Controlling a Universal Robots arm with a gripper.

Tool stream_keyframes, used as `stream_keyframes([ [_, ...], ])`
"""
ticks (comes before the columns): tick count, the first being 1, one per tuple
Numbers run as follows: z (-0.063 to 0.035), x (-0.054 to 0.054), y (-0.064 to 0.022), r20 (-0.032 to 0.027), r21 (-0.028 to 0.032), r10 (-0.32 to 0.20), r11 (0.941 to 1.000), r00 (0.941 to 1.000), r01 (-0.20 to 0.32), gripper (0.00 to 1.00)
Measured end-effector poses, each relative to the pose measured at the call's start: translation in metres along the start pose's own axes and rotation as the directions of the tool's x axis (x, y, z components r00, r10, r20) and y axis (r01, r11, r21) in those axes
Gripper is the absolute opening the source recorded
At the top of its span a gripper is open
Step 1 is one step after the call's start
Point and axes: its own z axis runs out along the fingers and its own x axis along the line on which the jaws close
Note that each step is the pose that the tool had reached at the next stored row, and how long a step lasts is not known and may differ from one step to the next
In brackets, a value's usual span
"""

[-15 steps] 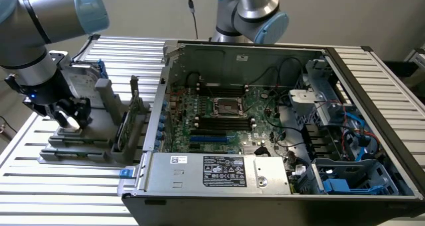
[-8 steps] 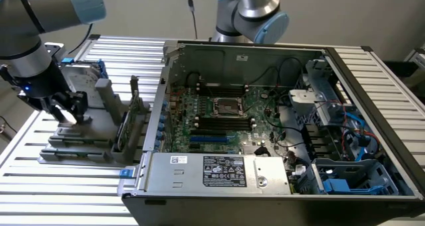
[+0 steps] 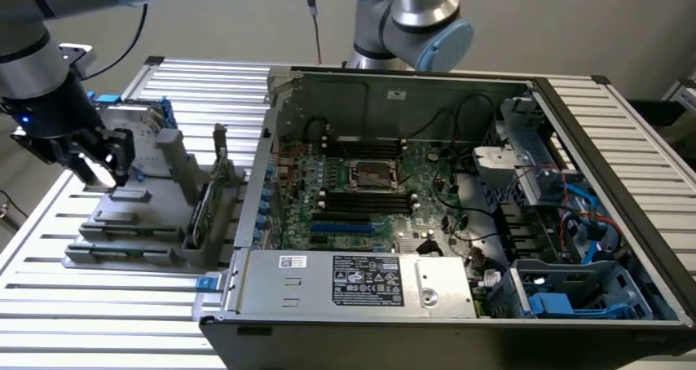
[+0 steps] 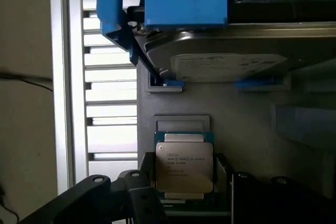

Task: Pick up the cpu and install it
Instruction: 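Pick up the cpu and move it towards the insertion slot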

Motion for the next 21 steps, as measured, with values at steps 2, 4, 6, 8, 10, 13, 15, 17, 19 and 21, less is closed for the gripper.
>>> stream_keyframes([
  [2,-0.009,-0.001,0.0007,0.0,-0.0001,0.0,1.0,1.0,0.0,0.55],
  [4,-0.0179,-0.002,0.0014,0.0,-0.0001,0.0,1.0,1.0,0.0,0.55],
  [6,-0.027,-0.003,0.0021,0.0,-0.0001,0.0,1.0,1.0,0.0,0.55],
  [8,-0.0361,-0.004,0.0029,0.0,-0.0001,0.0,1.0,1.0,0.0,0.55],
  [10,-0.0454,-0.005,0.0037,0.0,-0.0001,0.0,1.0,1.0,0.0,0.55],
  [13,-0.059,-0.01,0.0049,0.0001,-0.0002,0.0,1.0,1.0,0.0,0.55],
  [15,-0.0681,-0.016,0.0058,0.0,-0.0004,0.0,1.0,1.0,0.0,0.55],
  [17,-0.0776,-0.023,0.0069,0.0002,-0.0011,0.0,1.0,1.0,0.0,0.55],
  [19,-0.0869,-0.03,0.0078,-0.0001,-0.0017,0.0,1.0,1.0,0.0,0.55],
  [21,-0.096,-0.038,0.0089,-0.0001,-0.0035,0.0,1.0,1.0,0.0,0.55],
])
